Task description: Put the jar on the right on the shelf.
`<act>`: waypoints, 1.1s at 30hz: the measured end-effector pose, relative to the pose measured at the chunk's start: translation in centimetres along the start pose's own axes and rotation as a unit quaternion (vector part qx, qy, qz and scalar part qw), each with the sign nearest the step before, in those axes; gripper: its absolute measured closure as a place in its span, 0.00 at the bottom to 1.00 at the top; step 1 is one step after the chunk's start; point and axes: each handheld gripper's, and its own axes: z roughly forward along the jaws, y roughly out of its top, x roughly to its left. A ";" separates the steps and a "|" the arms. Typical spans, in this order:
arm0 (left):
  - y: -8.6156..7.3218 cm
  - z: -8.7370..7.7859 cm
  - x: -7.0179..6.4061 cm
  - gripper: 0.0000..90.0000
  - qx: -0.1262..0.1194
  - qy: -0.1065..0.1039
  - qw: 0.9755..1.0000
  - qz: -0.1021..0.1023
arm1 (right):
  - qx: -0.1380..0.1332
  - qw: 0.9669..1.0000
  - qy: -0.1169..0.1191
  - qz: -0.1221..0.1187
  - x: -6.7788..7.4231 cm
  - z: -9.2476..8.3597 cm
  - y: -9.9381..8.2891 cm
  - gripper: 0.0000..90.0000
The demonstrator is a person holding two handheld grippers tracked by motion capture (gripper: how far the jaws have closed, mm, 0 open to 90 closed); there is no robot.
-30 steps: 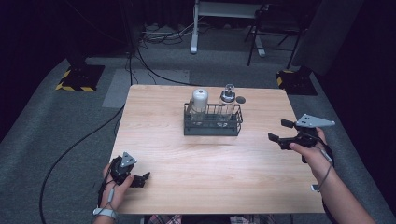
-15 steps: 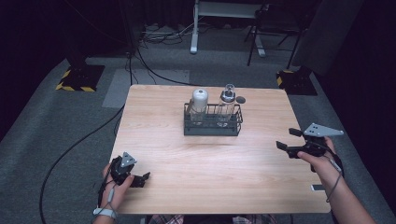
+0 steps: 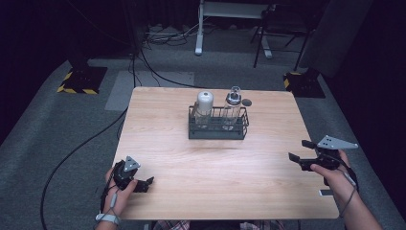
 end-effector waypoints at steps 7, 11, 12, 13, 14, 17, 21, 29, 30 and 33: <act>0.0 0.0 0.0 0.00 0.000 -0.001 1.000 0.000 | 0.007 1.000 -0.003 0.006 -0.1 -0.3 -1.6 0.18; 0.0 0.0 0.0 0.00 0.000 0.000 1.000 0.000 | 0.011 1.000 -0.003 0.012 -0.2 -0.4 -2.5 0.18; 0.0 0.0 0.0 0.00 0.000 -0.001 1.000 0.000 | 0.011 1.000 -0.003 0.012 -0.2 -0.4 -2.7 0.18; 0.0 0.0 0.0 0.00 0.000 0.000 1.000 0.000 | 0.012 1.000 -0.003 0.011 -0.2 -0.4 -2.9 0.18; 0.0 0.0 0.0 0.00 0.000 -0.001 1.000 0.000 | 0.014 1.000 -0.004 0.010 -0.2 -0.3 -3.1 0.18; 0.0 0.0 0.0 0.00 0.000 0.000 1.000 0.000 | 0.018 1.000 -0.004 0.014 -0.2 -0.2 -3.7 0.18; 0.0 0.0 0.0 0.00 0.000 0.000 1.000 0.000 | 0.022 1.000 -0.007 0.019 -0.2 -0.1 -4.6 0.18; 0.0 0.0 0.0 0.00 0.000 -0.001 1.000 0.000 | 0.032 0.999 -0.009 0.034 -0.2 0.1 -6.4 0.18; 0.0 0.0 0.0 0.00 0.000 -0.001 1.000 0.000 | 0.033 0.999 -0.010 0.035 -0.2 0.1 -6.6 0.18; 0.0 0.0 0.0 0.00 0.000 -0.001 1.000 0.000 | 0.037 0.999 -0.011 0.038 -0.2 0.1 -7.2 0.18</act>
